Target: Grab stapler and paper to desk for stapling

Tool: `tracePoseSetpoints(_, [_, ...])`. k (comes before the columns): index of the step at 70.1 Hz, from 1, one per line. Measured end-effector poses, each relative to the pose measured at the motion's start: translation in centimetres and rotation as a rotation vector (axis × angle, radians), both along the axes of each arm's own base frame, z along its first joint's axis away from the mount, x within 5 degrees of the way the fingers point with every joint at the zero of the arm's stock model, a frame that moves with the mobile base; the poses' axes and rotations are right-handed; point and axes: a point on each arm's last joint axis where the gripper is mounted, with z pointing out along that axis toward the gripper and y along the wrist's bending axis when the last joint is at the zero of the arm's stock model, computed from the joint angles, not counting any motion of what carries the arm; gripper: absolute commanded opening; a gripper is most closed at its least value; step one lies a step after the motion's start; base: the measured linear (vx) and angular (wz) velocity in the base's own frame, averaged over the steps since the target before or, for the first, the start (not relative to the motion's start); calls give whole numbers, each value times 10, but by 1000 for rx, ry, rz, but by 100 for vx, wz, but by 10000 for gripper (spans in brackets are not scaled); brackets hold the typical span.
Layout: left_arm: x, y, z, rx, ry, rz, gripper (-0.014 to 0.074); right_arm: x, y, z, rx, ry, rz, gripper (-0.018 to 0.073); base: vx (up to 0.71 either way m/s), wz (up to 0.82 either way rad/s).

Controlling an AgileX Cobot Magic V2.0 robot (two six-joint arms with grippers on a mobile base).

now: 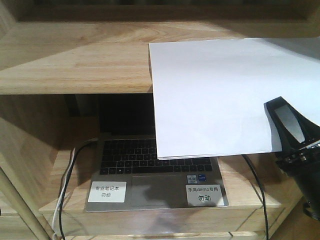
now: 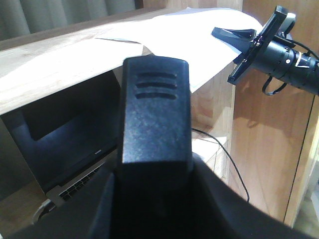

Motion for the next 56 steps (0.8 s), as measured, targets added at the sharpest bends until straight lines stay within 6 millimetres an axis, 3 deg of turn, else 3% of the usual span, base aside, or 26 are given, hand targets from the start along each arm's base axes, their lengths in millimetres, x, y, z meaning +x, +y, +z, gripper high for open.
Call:
tracePoseSetpoints(15, [0,0,0,0,0,0,-6,-5,1,5,-3,-38,33,-10,0,0])
tracePoseSetpoints(44, [0,0,0,0,0,0,-6,-15,10,48,-45,-277,102,-7,0,0])
tracePoseSetpoints(56, [0,0,0,0,0,0,-6,-12,-1,56,-72,-328,54,-7,0,0])
